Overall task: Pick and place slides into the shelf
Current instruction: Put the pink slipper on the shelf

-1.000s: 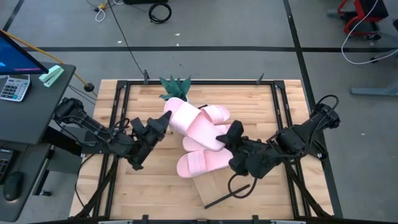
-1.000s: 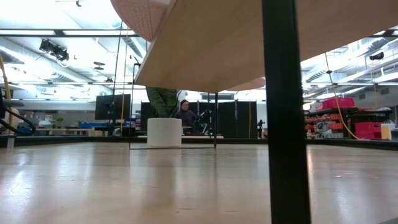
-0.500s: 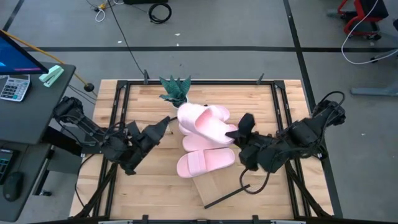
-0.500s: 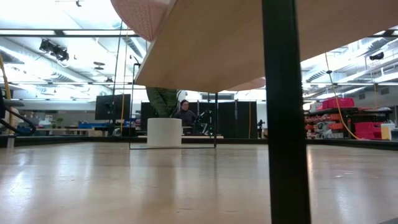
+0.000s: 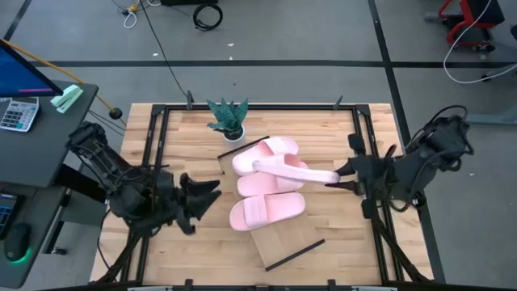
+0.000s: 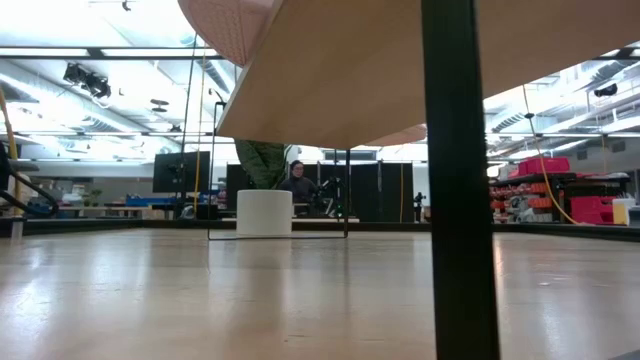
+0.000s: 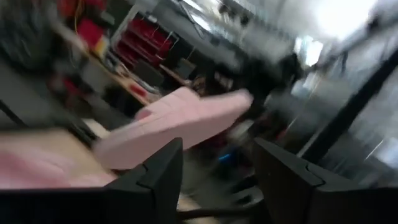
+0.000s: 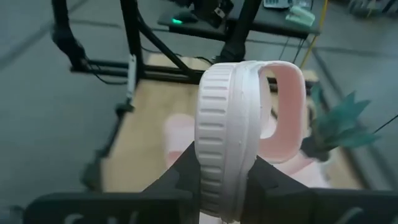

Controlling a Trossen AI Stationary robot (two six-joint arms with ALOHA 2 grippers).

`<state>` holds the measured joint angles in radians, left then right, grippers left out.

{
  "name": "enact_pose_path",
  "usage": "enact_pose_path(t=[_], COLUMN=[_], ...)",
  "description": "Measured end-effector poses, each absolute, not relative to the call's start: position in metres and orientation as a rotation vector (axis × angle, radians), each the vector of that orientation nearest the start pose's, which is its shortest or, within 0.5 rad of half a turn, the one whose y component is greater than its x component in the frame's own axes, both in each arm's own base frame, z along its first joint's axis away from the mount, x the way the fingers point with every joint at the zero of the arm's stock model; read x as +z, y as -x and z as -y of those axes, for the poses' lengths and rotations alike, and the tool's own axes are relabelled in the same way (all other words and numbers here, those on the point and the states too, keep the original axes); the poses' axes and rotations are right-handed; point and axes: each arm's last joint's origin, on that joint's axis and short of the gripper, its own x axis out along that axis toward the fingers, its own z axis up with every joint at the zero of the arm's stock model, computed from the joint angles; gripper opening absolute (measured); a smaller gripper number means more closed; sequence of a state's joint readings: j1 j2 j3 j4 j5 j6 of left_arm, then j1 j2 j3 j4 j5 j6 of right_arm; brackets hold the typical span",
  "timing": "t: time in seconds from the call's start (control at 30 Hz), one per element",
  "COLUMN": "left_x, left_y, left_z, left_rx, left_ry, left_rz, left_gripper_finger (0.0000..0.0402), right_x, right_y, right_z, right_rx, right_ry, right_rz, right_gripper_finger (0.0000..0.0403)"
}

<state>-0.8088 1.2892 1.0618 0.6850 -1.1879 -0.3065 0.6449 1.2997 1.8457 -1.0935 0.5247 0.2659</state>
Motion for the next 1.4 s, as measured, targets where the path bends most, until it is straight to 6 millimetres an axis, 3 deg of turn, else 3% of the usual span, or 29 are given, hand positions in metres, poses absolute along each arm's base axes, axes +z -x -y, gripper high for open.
enact_pose_path(t=[0.23,0.33,0.43,0.6,0.77,1.03,1.17,1.4], left_x=[0.373,0.363,0.355,0.358,0.373,0.387,0.383,0.361], left_y=[-0.215,-0.224,-0.232,-0.232,-0.222,-0.219,-0.225,-0.234], left_z=[0.192,0.196,0.197,0.192,0.188,0.185,0.181,0.178], left_rx=[0.443,0.471,0.504,0.518,0.359,0.012,-0.014,0.062], left_ry=[0.018,-0.149,-0.180,0.104,0.399,0.903,1.202,1.599], left_rz=[0.108,0.053,0.030,0.104,0.206,0.274,0.266,0.149], left_gripper_finger=[0.0165,0.0159,0.0158,0.0161,0.0162,0.0162,0.0163,0.0170], right_x=[0.496,0.502,0.507,0.513,0.514,0.505,0.500,0.497], right_y=[-0.169,-0.172,-0.174,-0.171,-0.158,-0.152,-0.153,-0.153], right_z=[-0.111,-0.114,-0.117,-0.124,-0.135,-0.144,-0.141,-0.139], right_rx=[0.074,0.116,0.179,0.339,0.493,0.594,0.598,0.589], right_ry=[-0.154,-0.204,-0.247,-0.188,0.167,0.623,0.701,0.856], right_rz=[-0.419,-0.376,-0.334,-0.299,-0.225,-0.188,-0.227,-0.226], right_gripper_finger=[0.0064,0.0064,0.0064,0.0064,0.0064,0.0064,0.0064,0.0064])
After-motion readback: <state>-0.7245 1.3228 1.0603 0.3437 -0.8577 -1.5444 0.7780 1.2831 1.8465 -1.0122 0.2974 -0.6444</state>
